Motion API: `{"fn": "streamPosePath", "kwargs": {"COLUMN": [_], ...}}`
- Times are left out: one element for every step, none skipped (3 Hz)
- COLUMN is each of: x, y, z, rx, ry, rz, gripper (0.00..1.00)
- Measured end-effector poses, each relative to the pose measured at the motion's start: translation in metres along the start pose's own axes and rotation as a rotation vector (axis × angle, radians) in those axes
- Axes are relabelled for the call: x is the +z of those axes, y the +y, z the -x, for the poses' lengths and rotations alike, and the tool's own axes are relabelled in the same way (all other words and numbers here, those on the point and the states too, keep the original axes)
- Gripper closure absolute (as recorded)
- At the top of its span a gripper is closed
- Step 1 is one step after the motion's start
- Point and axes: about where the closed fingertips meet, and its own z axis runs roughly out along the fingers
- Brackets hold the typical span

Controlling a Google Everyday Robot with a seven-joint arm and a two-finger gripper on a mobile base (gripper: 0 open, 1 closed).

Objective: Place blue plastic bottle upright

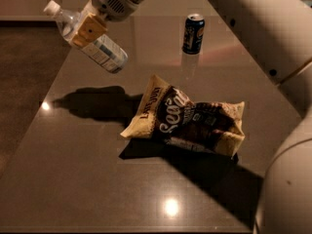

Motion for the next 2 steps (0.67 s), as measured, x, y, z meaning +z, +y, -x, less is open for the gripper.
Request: {"fn": "streamPosePath", "kwargs": {"x": [-0.006, -0.011], "y": [-0.017, -0.030], "z": [0.001, -0.004], "rx": [0.089, 0.177], "ry": [-0.106, -0.212], "rz": [-0.065, -0.106], "gripper": [1.00, 1.00]}}
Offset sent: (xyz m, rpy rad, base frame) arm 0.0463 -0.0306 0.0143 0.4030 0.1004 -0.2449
